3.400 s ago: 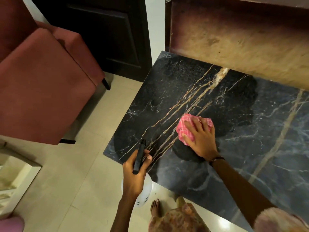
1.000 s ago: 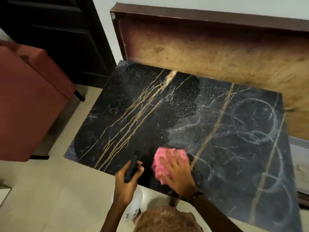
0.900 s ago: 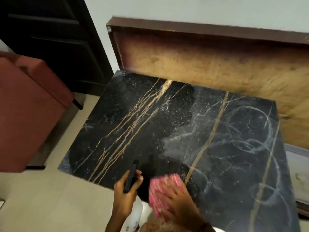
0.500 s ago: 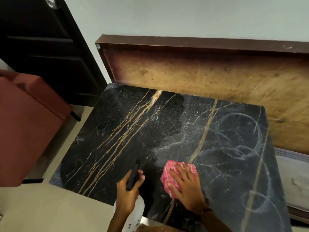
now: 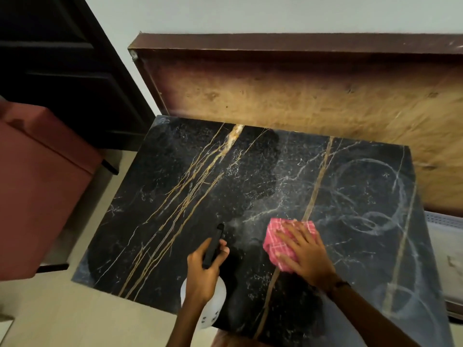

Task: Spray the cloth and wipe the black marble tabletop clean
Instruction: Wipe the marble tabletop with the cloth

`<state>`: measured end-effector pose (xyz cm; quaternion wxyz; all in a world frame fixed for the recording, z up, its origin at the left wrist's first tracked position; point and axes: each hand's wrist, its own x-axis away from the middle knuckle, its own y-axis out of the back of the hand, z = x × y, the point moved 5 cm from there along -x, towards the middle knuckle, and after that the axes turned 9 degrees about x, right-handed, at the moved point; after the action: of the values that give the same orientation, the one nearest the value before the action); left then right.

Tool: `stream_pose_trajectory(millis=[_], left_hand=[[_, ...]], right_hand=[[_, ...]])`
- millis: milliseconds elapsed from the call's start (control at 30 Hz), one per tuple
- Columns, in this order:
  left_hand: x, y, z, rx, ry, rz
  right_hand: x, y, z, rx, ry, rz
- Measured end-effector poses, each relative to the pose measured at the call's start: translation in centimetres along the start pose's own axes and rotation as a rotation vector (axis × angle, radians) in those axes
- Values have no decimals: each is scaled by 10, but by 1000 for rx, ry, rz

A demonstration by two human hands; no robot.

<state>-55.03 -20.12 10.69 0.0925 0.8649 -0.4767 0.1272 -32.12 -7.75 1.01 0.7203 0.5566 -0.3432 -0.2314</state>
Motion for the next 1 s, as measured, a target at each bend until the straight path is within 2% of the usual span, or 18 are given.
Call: stream_pose_trajectory(millis=[67,133,200,267,367,433,567,700,767,867,933,1000], left_hand=[[-7,5,1,-7,-7,-18],[-16,10,-1,2,-16,-37],[-27,14,-3,12,-14,-48],[-40,18,-4,28,7,-48],[-59,25,-1,91,62,-58],[-68,26,-3,152,115,-54],[-90,25,-10,155,125,-22],[-110,19,-11,107,88,3],[-118,14,-14,96,80,26],[-133,5,-18,102,88,65],[-142,-2,-21,90,88,79],[-149,-11,-25,92,82,102]], right_hand=[[-37,6,18,-23,-89,8],[-70,8,49,16,-99,-13],[-83,8,84,50,-17,-30],[-70,2,109,73,143,-14],[-27,-12,98,152,320,3],[-11,-11,64,206,271,-48],[-46,8,4,107,-82,-33],[-117,19,28,21,-244,-48],[-138,20,53,30,-215,-86],[-120,10,78,84,-29,-83],[-91,5,64,109,52,-97],[-68,2,27,123,-18,-120]])
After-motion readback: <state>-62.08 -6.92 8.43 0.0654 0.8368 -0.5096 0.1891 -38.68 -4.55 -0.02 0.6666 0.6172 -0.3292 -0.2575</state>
